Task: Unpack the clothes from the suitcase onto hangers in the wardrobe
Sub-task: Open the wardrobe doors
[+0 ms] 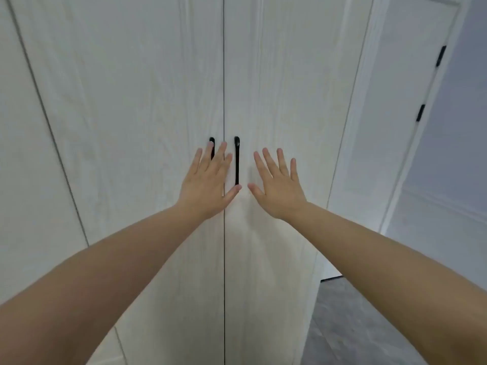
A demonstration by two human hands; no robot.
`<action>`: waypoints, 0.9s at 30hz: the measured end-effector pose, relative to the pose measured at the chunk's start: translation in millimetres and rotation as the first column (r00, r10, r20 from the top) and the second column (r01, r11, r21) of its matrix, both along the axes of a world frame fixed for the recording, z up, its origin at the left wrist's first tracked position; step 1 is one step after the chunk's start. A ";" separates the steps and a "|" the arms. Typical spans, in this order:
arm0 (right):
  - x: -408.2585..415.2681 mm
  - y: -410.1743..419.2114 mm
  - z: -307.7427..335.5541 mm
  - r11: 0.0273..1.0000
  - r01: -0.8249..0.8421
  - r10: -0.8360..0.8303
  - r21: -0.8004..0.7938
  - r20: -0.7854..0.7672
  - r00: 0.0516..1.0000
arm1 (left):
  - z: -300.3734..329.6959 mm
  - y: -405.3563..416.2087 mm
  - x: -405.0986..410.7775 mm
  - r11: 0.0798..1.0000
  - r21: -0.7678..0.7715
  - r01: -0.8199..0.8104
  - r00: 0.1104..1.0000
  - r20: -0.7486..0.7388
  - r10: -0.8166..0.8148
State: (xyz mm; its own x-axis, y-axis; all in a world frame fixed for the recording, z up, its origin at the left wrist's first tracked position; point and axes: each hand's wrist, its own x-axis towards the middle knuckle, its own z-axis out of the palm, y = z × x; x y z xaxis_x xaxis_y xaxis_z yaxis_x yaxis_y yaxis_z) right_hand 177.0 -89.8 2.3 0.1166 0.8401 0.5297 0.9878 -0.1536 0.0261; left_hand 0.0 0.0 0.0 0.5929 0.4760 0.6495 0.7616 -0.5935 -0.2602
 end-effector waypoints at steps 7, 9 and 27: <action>-9.3 32.9 24.1 0.973 -0.207 0.174 -0.103 -0.267 0.948 | 20.5 15.0 2.4 0.950 -0.257 0.178 0.914 0.400 -0.063; -9.8 38.9 29.4 0.958 -0.263 0.214 -0.112 -0.329 0.920 | 25.8 17.8 11.2 0.878 -0.386 0.283 0.817 0.576 -0.011; 42.9 39.5 55.4 0.852 -0.474 0.400 -0.223 -0.307 0.864 | 29.3 47.4 75.9 0.616 -0.788 0.021 0.691 0.456 0.561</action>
State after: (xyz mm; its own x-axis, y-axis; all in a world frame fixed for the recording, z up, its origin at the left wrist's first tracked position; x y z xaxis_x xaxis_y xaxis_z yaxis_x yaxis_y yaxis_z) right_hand 219.8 -50.3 57.7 -0.2056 0.9415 0.2669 0.9303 0.2727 -0.2453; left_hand 75.9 47.4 29.3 -0.0498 0.9852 0.1642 0.7018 -0.0825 0.7076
